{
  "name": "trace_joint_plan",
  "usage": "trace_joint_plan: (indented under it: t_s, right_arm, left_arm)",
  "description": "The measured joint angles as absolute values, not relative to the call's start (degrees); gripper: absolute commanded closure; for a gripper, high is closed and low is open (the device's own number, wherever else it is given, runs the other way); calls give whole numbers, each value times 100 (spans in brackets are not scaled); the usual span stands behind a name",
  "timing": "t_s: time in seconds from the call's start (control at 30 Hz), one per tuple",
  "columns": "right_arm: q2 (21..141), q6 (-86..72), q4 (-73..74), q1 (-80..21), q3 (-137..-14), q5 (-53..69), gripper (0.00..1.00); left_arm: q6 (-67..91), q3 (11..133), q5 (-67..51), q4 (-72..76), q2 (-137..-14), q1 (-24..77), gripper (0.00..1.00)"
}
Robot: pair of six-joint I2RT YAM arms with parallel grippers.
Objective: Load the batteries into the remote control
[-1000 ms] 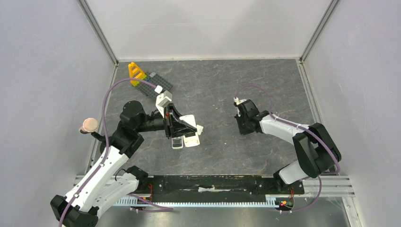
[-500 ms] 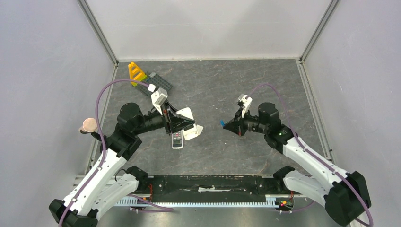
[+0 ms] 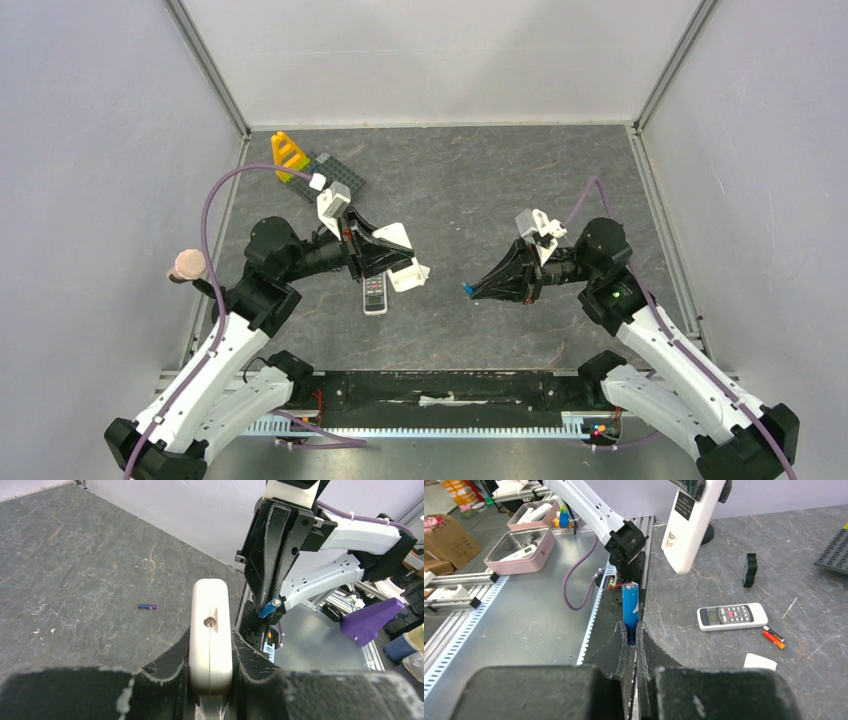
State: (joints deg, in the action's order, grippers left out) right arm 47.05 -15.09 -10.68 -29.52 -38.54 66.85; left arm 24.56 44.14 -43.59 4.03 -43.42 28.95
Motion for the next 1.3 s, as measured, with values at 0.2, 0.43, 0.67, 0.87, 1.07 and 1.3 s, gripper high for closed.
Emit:
trace_joint_plan:
  t_s: [0.2,0.43,0.67,0.87,1.07,1.3]
  right_arm:
    - [4753,-2434,-1317,-2954,-3986,6136,100]
    - [4595,-3922,-2447,-3616,-3741,4250,100]
    - [4438,-3809,-3273,-4838,-3524,4091,100]
    - [4718,-3546,-3221,-5133,-3688,4095,100]
    - [5050,-3879,-3249,-5264,-3745,3548,100]
    - [5295,-5137,-2961,-5566,-3747,1752,100]
  left_arm:
    - [2932,4414,-3951,517,-4362,2895,98]
    - [3680,4268,-2661,727,-4335,2895,98]
    - [3966,4187,-2123,814,-4394,2895,98]
    - [4073,4167,-2106,926,-4449,2895,98]
    - [4195,3913,-2145,1409,-4445,2895,98]
    - [4403,3806,-1890,1358,-4416,2897,98]
